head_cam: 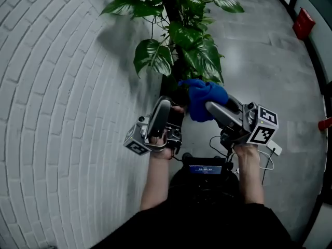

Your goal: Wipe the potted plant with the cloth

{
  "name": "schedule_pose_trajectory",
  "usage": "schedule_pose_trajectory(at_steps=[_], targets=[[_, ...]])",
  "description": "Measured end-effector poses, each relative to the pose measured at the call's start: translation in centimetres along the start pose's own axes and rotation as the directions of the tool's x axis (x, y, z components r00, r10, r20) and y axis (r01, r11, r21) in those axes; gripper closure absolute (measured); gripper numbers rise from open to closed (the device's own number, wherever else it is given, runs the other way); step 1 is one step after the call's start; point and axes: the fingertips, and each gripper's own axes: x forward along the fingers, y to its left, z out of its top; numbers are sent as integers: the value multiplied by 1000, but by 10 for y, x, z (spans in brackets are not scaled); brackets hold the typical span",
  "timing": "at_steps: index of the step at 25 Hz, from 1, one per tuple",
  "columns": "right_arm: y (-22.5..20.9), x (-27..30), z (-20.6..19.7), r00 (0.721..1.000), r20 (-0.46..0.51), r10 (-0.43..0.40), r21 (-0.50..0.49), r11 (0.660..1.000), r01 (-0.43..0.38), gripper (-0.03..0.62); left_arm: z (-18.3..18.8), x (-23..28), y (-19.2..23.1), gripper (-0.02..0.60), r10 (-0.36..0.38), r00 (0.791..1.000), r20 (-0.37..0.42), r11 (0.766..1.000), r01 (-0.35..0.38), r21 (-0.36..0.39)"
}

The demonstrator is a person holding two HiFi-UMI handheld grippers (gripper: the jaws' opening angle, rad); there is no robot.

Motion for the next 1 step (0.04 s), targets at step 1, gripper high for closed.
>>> schedule_pose_trajectory(at_steps=[1], targets=[[0,-1,3,1000,5,4,-3,1000,-4,480,-1,2,1,566,-2,1000,-1,1000,2,-4]])
